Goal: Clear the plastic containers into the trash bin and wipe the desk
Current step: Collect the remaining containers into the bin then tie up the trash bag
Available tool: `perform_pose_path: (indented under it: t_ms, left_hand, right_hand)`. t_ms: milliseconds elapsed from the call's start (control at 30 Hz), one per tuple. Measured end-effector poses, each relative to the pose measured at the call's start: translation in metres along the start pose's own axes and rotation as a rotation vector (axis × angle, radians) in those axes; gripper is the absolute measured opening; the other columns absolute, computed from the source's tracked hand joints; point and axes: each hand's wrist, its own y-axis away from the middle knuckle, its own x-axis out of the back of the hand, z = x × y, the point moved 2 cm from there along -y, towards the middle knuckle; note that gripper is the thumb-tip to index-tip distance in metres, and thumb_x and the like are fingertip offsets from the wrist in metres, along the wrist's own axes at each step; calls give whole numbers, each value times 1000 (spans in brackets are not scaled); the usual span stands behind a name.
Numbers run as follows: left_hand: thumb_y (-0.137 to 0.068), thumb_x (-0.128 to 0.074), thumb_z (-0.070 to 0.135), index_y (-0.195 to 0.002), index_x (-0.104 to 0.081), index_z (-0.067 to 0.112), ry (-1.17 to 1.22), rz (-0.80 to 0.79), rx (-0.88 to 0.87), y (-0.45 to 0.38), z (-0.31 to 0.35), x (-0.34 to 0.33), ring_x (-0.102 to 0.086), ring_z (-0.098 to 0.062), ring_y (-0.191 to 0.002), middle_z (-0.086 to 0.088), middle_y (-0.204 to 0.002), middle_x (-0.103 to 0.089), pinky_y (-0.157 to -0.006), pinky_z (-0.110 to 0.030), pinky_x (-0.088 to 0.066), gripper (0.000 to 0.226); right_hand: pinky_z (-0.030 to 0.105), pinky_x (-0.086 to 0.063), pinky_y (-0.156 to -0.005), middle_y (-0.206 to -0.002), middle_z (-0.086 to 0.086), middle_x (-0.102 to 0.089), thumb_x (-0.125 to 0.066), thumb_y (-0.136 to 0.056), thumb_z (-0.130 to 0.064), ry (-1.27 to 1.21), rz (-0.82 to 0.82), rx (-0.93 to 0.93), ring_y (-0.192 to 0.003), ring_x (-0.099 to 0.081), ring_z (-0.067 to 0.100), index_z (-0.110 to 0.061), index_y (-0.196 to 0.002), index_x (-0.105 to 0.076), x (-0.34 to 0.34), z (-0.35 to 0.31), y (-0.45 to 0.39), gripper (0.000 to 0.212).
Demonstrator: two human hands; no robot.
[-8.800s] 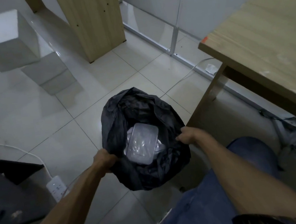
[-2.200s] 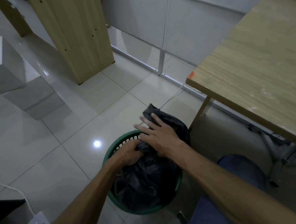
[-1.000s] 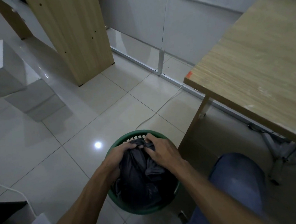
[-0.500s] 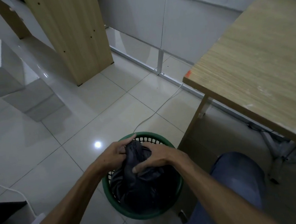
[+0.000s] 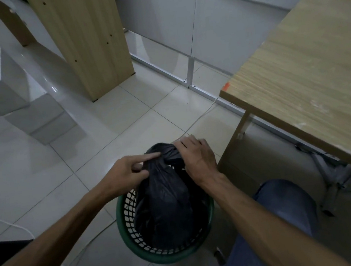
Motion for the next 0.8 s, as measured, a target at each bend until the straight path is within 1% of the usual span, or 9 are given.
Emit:
perform_pose_path:
  t_ms: [67,133,167,233,300,400,500,667,800]
  left_hand:
    - [-97,-62,7,-120,-75,36,386,107,157,1,9,-2,-76,-18,-97,3,-102,-80,-91,-40,-62,39]
    - [-90,-78,24,-92,-80,15,499,298,221,-5,18,-3,-77,-23,-91,-2,-94,-81,-82,-40,-64,10]
    - [-80,-86,34,-82,-71,8,512,360,248,-10,21,-3,-77,-30,-87,-5,-88,-79,-74,-41,-64,30]
    - [-62,-97,45,-89,-50,9,492,331,344,-20,18,-4,-77,-37,-87,-9,-93,-78,-73,-49,-64,65]
    - [-57,-99,49,-112,-53,14,423,140,433,-25,17,-11,-78,-31,-88,-9,-104,-76,-78,-52,-64,80]
    - [-81,-84,45,-121,-66,23,359,58,353,-27,19,-29,-77,-22,-88,-3,-100,-79,-83,-43,-64,49]
    - [-95,-68,44,-117,-65,30,297,206,274,-23,22,-37,-71,-14,-95,11,-99,-73,-74,-25,-56,27]
    - [-94,-60,62,-146,-51,33,336,57,262,-23,24,-46,-63,-8,-116,13,-129,-66,-96,-27,-50,60]
    - [-76,-73,73,-134,-65,16,814,93,396,-33,26,-27,-73,-22,-112,-5,-123,-75,-101,-39,-53,81]
  right_hand:
    - [39,-42,-85,-113,8,-60,-65,-79,-13,24,100,53,-104,-54,30,-13,-119,-63,1,4,-6,40]
    - [37,-47,-81,-115,8,-57,-83,-75,-16,-15,137,82,-106,-52,28,-16,-118,-64,-2,6,-12,47]
    - [37,-51,-77,-119,8,-54,-87,-75,-18,-56,129,90,-109,-49,27,-17,-119,-64,-3,6,-14,50]
    - [34,-58,-70,-130,8,-46,-87,-76,-13,-146,113,83,-118,-45,26,-21,-125,-61,-3,6,-15,56]
    - [31,-61,-74,-141,8,-37,-84,-75,-1,-266,128,-9,-127,-41,26,-23,-133,-54,-1,6,-16,69]
    - [27,-59,-77,-150,9,-30,-73,-77,10,-456,205,-289,-131,-40,26,-24,-142,-43,3,13,-15,79]
    - [37,-53,-73,-124,9,-60,-66,-91,-5,-556,103,-403,-112,-58,28,-21,-132,-51,7,22,-18,47]
    - [49,-58,-93,-115,-1,-68,-52,-91,-34,-1009,-126,-537,-105,-66,20,-31,-126,-58,8,10,-14,36]
    - [31,-39,-79,-108,3,-56,-56,-98,-24,-667,-128,-225,-103,-53,24,-21,-104,-56,12,7,-10,7]
